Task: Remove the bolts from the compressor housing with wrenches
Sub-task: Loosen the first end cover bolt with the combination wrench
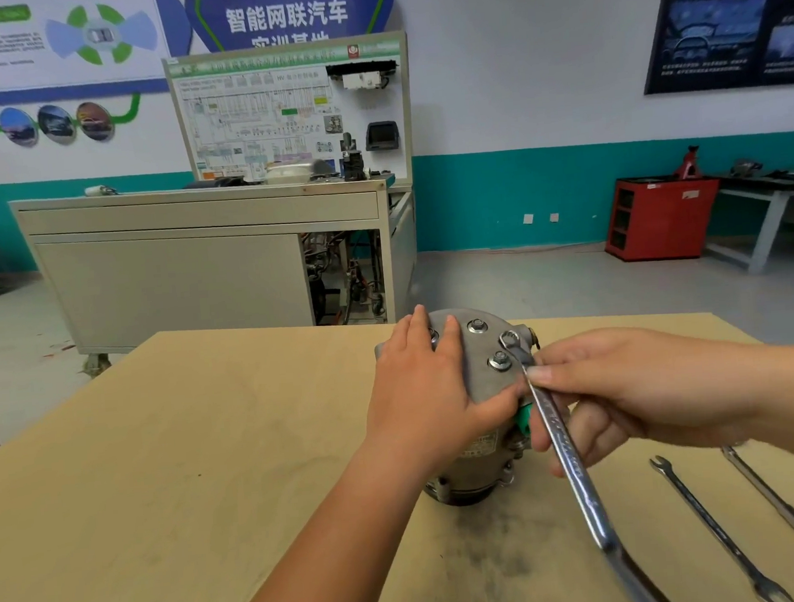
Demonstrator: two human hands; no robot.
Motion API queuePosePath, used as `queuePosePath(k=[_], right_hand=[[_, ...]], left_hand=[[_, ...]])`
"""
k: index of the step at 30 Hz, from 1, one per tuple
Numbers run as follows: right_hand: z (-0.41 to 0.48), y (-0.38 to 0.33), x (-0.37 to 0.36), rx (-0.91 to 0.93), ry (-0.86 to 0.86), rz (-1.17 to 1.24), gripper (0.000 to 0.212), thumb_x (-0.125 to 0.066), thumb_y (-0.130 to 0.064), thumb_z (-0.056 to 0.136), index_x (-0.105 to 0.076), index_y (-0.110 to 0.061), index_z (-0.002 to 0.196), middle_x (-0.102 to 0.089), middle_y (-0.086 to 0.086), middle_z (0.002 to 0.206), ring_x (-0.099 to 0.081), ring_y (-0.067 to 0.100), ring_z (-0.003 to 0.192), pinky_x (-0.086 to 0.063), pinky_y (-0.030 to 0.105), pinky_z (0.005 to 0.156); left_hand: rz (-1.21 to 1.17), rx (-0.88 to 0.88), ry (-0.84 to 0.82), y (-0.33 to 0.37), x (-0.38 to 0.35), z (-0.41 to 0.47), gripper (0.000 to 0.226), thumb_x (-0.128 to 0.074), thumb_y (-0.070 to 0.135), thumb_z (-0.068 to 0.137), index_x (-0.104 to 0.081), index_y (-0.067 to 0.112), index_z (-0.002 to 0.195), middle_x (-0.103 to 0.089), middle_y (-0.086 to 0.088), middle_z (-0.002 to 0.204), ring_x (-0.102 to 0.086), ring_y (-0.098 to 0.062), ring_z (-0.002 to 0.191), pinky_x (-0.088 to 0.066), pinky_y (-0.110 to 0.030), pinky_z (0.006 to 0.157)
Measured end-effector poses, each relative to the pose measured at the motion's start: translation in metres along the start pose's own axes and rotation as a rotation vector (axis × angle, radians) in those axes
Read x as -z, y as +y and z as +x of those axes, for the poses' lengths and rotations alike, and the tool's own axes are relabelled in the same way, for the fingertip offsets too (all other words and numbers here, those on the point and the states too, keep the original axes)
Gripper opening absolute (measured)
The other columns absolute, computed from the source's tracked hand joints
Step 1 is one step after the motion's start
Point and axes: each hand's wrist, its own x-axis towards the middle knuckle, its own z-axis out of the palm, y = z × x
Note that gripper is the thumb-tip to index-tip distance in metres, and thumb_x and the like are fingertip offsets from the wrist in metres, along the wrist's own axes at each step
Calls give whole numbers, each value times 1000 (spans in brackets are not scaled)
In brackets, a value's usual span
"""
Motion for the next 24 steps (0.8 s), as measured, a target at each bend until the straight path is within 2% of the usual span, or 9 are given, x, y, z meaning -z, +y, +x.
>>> queuePosePath(k=[2,5,9,15,19,21,24], right_hand=[[4,1,-6,5,98,34,25,-43,-27,96,-57,-7,92,-72,7,72,-67,15,56,-54,23,53],[6,-1,-8,5,184,110,25,-41,-23,98,-57,-3,96,-69,7,63,-65,15,49,-53,21,46],[5,-1,-8,-5,173,126,26,-41,-21,98,-58,-1,98,-65,8,57,-62,16,44,-46,18,39],[8,-2,-6,-80,114,27,28,-39,-26,99,-56,-3,100,-65,7,57,-64,17,45,-47,19,39],[6,-17,14,-196,74,-403,33,-42,-38,95,-60,-10,93,-64,1,55,-61,14,44,-49,20,46],[5,-30,30,-248,112,-666,43,-49,-54,81,-65,-14,84,-63,-2,53,-60,11,46,-48,20,50],[13,-39,50,-181,251,-1038,60,-41,-74,57,-67,-24,77,-65,-7,61,-58,3,56,-45,21,60]], left_hand=[[0,3,3,2,1,0,119,-1,80,51,-19,19,152,-9,-14,160,-8,-25,145,-10,-35,116],[13,-1,16,1,1,-1,117,-1,80,53,-20,20,152,-10,-13,159,-10,-25,145,-12,-34,116],[4,1,1,1,2,-1,118,-2,80,52,-19,20,152,-9,-13,160,-9,-25,146,-11,-35,116],[1,2,-9,1,1,0,120,-1,82,52,-18,19,152,-8,-14,160,-8,-26,146,-9,-36,117],[-18,14,-2,-2,-2,-1,107,-19,82,65,-20,20,152,-11,-13,160,-10,-26,146,-11,-36,117],[-24,16,-2,-5,-2,-1,104,-23,79,66,-20,21,152,-11,-12,159,-10,-26,145,-12,-36,117],[-30,6,-18,-5,-2,-1,104,-23,80,66,-19,21,152,-10,-11,160,-9,-25,146,-11,-36,117]])
